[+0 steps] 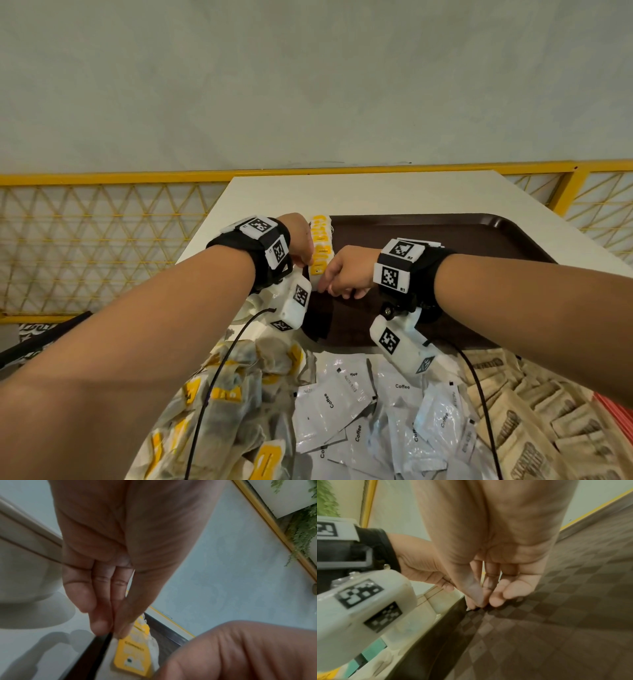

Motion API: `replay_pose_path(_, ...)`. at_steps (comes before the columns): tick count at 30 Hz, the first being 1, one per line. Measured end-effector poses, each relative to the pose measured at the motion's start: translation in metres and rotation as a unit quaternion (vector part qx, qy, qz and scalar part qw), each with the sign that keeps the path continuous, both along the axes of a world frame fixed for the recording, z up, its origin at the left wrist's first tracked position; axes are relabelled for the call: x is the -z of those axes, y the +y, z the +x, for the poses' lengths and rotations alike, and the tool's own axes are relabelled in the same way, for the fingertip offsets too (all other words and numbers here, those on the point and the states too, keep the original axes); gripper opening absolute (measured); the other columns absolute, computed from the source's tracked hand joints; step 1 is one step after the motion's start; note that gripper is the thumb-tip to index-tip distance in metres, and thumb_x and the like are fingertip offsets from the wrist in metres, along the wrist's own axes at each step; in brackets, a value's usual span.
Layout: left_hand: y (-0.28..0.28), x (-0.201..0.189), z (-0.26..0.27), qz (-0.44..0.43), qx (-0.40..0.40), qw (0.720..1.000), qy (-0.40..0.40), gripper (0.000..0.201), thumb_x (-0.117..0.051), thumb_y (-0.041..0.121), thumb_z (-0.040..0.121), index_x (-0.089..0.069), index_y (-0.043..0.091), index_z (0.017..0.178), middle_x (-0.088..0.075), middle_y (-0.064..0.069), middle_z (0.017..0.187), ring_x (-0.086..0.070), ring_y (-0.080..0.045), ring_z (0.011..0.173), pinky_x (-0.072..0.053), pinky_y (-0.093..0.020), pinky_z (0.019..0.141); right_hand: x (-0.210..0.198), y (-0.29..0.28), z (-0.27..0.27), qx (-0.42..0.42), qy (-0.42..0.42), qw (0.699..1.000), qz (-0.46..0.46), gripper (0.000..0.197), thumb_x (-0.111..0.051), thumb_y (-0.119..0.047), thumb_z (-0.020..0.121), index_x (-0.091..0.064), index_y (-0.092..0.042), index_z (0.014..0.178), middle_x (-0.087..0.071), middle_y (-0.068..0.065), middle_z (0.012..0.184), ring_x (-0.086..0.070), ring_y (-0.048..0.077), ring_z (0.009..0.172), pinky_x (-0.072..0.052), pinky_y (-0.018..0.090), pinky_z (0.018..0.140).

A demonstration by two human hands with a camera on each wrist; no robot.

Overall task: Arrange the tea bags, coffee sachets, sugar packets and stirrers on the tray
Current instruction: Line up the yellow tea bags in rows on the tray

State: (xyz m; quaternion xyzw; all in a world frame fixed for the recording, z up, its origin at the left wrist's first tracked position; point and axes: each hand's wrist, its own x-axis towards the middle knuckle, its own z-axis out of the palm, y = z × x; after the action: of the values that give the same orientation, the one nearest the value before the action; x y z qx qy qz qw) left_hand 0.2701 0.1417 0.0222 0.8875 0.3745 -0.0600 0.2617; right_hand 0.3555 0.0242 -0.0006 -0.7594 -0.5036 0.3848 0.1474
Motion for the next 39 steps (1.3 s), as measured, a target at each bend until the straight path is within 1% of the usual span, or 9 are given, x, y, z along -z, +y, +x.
replay_pose_path(4,0.004,0.001,0.000,-0.012,-0.026,0.999,-0.016,0.024,-0.069,0.004,0.083,-0.068,-0.008,0.104,-0.071,-0.020,0.098,-0.068,-0.028,0.098,-0.053,-0.041,0.093,-0.002,0.000,0.000,0.028,0.044,0.999,-0.009,0.017,-0.057,-0.004,0.089,-0.069,-0.013,0.099,-0.061,-0.003,0.066,-0.055,0.011,0.062,-0.046,0.020,0.054)
replay_pose_path(8,0.010,0.002,0.000,-0.032,-0.056,0.997,-0.042,0.021,-0.070,0.002,0.081,-0.069,-0.008,0.100,-0.072,-0.020,0.095,-0.069,-0.030,0.095,-0.054,-0.042,0.090,-0.005,0.009,0.011,0.183,0.118,0.976,0.017,0.008,-0.054,-0.004,0.091,-0.059,-0.001,0.097,-0.054,0.005,0.073,-0.053,0.014,0.060,-0.049,0.022,0.050)
replay_pose_path(11,0.011,0.005,0.004,-0.009,-0.058,0.997,-0.051,0.022,-0.066,0.004,0.083,-0.069,-0.006,0.103,-0.071,-0.018,0.101,-0.069,-0.028,0.098,-0.054,-0.040,0.090,0.000,0.018,0.025,0.267,0.168,0.945,0.088,0.011,-0.052,-0.003,0.091,-0.051,-0.009,0.082,-0.055,0.007,0.083,-0.056,0.017,0.070,-0.054,0.025,0.057)
replay_pose_path(19,0.015,0.009,0.007,0.009,-0.043,0.998,-0.040,0.024,-0.064,0.008,0.085,-0.068,-0.002,0.106,-0.070,-0.015,0.106,-0.068,-0.028,0.100,-0.054,-0.040,0.090,0.017,0.028,0.018,0.196,0.117,0.966,0.123,0.019,-0.058,-0.003,0.084,-0.053,-0.020,0.080,-0.057,0.009,0.102,-0.058,0.024,0.094,-0.053,0.043,0.093)
replay_pose_path(22,0.014,-0.007,-0.004,-0.055,-0.048,0.994,-0.087,0.023,-0.066,0.006,0.084,-0.068,-0.004,0.104,-0.070,-0.018,0.105,-0.067,-0.029,0.102,-0.052,-0.043,0.094,0.004,0.018,0.012,0.195,0.097,0.966,0.137,0.014,-0.058,-0.004,0.082,-0.056,-0.017,0.084,-0.057,0.012,0.099,-0.056,0.025,0.090,-0.053,0.045,0.091)
replay_pose_path(25,0.001,-0.058,-0.030,-0.236,-0.052,0.949,-0.201,0.008,-0.062,0.000,0.086,-0.066,-0.002,0.093,-0.069,-0.018,0.094,-0.070,-0.021,0.084,-0.057,-0.034,0.084,-0.019,-0.004,-0.012,0.204,0.202,0.938,0.194,0.015,-0.053,0.007,0.088,-0.057,-0.006,0.095,-0.054,0.018,0.088,-0.054,0.025,0.082,-0.054,0.031,0.069)
replay_pose_path(29,-0.032,-0.119,-0.084,-0.265,0.014,0.933,-0.243,0.027,-0.064,0.006,0.074,-0.065,0.001,0.101,-0.073,-0.011,0.095,-0.071,-0.016,0.086,-0.059,-0.029,0.073,-0.038,-0.035,-0.062,0.022,0.163,0.972,0.166,0.023,-0.059,0.003,0.087,-0.062,-0.001,0.110,-0.065,0.018,0.103,-0.060,0.018,0.088,-0.053,0.024,0.076)
replay_pose_path(34,-0.067,-0.091,-0.157,-0.081,0.133,0.987,-0.028,0.019,-0.074,0.015,0.078,-0.072,0.020,0.096,-0.074,0.003,0.095,-0.066,-0.006,0.088,-0.057,-0.031,0.081,-0.026,-0.043,-0.112,-0.232,-0.125,0.960,0.098,0.062,-0.068,-0.025,0.086,-0.042,-0.016,0.142,-0.051,0.001,0.136,-0.050,0.014,0.121,-0.037,0.011,0.088)
replay_pose_path(39,-0.055,-0.036,-0.214,0.050,0.097,0.973,0.204,0.047,-0.078,0.043,0.072,-0.058,0.038,0.114,-0.055,0.015,0.113,-0.054,-0.007,0.107,-0.042,-0.021,0.086,0.001,-0.028,-0.139,-0.325,-0.146,0.930,0.093,0.075,-0.072,-0.028,0.082,-0.034,-0.015,0.145,-0.044,0.003,0.144,-0.044,0.018,0.127,-0.039,0.030,0.102)
